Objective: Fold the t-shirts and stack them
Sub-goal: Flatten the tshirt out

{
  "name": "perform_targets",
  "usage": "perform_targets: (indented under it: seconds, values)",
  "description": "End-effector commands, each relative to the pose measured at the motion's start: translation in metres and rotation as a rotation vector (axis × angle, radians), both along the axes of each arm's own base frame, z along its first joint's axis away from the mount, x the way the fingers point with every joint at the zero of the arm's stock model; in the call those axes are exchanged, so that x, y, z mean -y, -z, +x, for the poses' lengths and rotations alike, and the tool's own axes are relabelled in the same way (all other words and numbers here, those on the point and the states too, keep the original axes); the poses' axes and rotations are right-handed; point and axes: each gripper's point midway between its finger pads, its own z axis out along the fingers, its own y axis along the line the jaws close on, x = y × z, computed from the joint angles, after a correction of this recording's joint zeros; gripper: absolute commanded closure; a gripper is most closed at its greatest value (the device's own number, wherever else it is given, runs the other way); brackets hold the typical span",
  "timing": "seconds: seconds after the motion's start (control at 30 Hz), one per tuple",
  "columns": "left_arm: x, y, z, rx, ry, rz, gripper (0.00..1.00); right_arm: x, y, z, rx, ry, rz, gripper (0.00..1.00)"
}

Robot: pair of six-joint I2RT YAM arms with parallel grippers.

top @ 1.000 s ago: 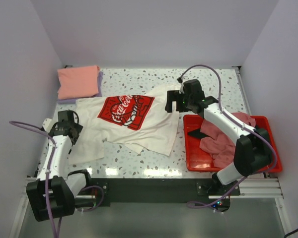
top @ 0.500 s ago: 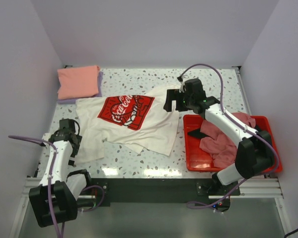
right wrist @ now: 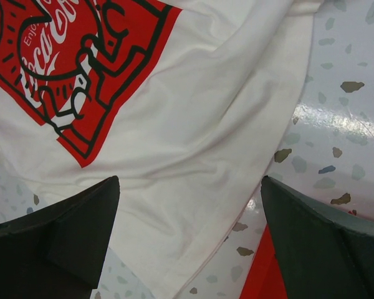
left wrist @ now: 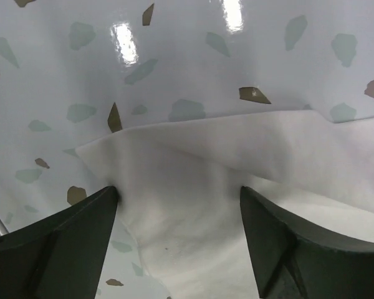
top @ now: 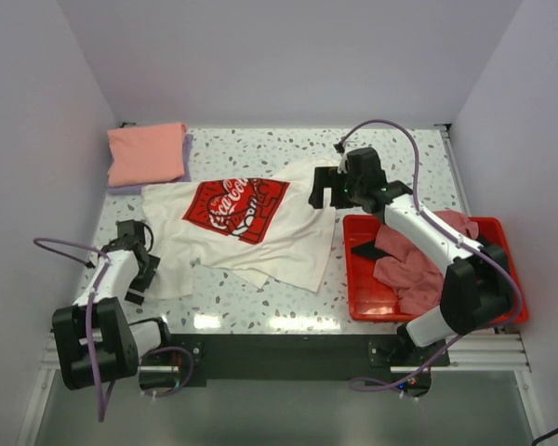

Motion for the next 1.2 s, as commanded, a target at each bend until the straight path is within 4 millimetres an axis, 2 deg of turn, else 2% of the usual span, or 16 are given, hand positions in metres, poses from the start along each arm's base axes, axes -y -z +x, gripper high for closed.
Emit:
perform_targets:
  seconds: [0.0, 0.07, 0.1, 0.17, 0.2, 0.23, 0.27, 0.37, 0.53, 0.7, 0.73, 0.77, 0.87, 0.97, 1.13, 1.17]
  values:
    - [0.005, 0.019, -0.010, -0.042, 0.036, -0.028, 0.18, 0.005, -0.017, 0.006, 0.057, 0.035, 0.017, 0.01]
    - [0.007, 0.021, -0.012, -0.029, 0.040, -0.029, 0.26, 0.006, -0.015, 0.007, 0.056, 0.040, 0.015, 0.01]
    - [0.007, 0.021, -0.009, -0.009, 0.044, -0.028, 0.39, 0.007, -0.014, 0.007, 0.055, 0.044, 0.010, 0.01]
    - [0.009, 0.024, -0.010, 0.007, 0.055, -0.037, 0.53, 0.009, -0.012, 0.007, 0.048, 0.052, 0.003, 0.01]
    - [0.009, 0.024, -0.009, 0.014, 0.054, -0.037, 0.66, 0.009, -0.011, 0.007, 0.044, 0.054, 0.003, 0.01]
    - [0.009, 0.024, -0.009, 0.016, 0.054, -0.037, 0.72, 0.009, -0.011, 0.006, 0.042, 0.050, 0.005, 0.01]
    - [0.009, 0.022, -0.008, 0.021, 0.053, -0.035, 0.85, 0.009, -0.010, 0.005, 0.037, 0.050, 0.008, 0.01]
    - [0.008, 0.016, -0.005, 0.037, 0.061, -0.025, 1.00, 0.008, -0.007, 0.002, 0.022, 0.043, 0.010, 0.01]
    - [0.008, 0.002, 0.006, 0.110, 0.109, -0.014, 1.00, 0.003, -0.010, -0.012, 0.014, -0.018, 0.015, 0.01]
    - [0.008, -0.029, 0.027, 0.283, 0.145, 0.017, 1.00, -0.008, -0.012, -0.036, 0.033, -0.060, -0.032, 0.01]
    - [0.008, -0.034, 0.031, 0.313, 0.153, 0.020, 1.00, -0.017, -0.012, -0.045, 0.032, -0.087, -0.045, 0.01]
    - [0.009, -0.046, 0.038, 0.363, 0.178, 0.029, 1.00, -0.019, -0.016, -0.048, 0.046, -0.096, -0.052, 0.01]
    - [0.012, -0.063, 0.055, 0.440, 0.231, 0.031, 1.00, -0.031, -0.017, -0.064, 0.050, -0.130, -0.053, 0.01]
    - [0.016, -0.070, 0.068, 0.462, 0.269, 0.007, 1.00, -0.038, -0.009, -0.084, 0.040, -0.190, -0.073, 0.01]
    - [0.017, -0.082, 0.081, 0.509, 0.308, 0.015, 1.00, -0.044, 0.022, -0.128, -0.006, -0.319, -0.256, 0.01]
    - [0.016, -0.090, 0.085, 0.541, 0.314, 0.028, 1.00, -0.043, 0.029, -0.135, -0.022, -0.328, -0.278, 0.01]
